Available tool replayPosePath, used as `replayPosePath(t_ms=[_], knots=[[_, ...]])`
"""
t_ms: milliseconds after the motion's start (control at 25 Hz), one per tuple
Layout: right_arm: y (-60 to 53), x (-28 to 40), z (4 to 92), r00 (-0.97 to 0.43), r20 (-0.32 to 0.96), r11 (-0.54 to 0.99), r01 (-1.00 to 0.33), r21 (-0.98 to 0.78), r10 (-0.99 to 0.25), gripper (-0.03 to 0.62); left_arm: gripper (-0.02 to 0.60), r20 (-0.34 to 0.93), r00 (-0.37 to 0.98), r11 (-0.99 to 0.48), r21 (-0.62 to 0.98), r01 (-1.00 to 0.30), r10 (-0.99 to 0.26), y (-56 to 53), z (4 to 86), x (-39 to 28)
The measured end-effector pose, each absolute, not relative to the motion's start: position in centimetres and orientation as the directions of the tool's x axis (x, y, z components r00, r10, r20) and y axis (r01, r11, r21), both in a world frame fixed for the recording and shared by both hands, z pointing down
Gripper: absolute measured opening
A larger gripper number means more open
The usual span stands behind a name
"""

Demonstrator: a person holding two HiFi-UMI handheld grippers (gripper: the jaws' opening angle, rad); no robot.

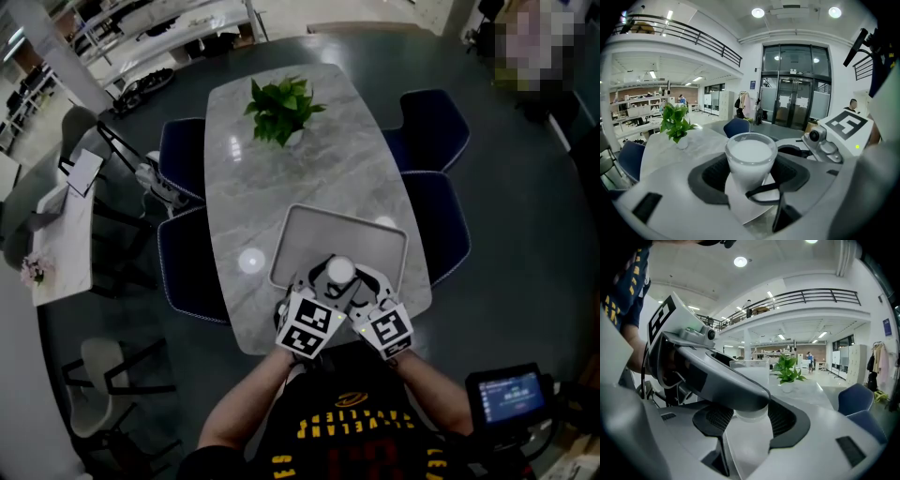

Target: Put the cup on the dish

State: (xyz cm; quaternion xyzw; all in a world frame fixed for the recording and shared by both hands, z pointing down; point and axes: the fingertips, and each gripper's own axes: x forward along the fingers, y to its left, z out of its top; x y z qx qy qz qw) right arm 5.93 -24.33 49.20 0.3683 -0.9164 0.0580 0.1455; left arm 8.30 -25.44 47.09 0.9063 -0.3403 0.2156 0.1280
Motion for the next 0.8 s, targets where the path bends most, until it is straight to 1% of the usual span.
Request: replayPosePath(t_ms=[80, 240, 600, 800], knots=[[-25.2, 6.1, 49.5, -0.683, 0.309, 0.722, -0.692, 0.013, -0.661, 0.235, 0.264, 0.486, 0.672, -0.737, 0.081, -0.671, -0.559, -26.2, 47.9, 8.6], [-26.7, 6.0, 50.5, -0.697, 0.319, 0.731, -0.682, -0.017, -0.643, 0.235, 0.264, 0.508, 0.658, -0.725, 0.091, -0.683, -0.556, -27.6, 49.1, 8.5], [-29.6, 5.8, 53.9, -0.715, 0.364, 0.753, -0.656, -0.055, -0.597, 0.235, 0.264, 0.548, 0.629, -0.693, 0.119, -0.711, -0.551, -30.7, 52.4, 8.2], [-31.4, 5.6, 56.5, -0.716, 0.389, 0.764, -0.643, -0.047, -0.579, 0.235, 0.264, 0.577, 0.608, -0.683, 0.115, -0.721, -0.545, -32.5, 55.1, 8.0]])
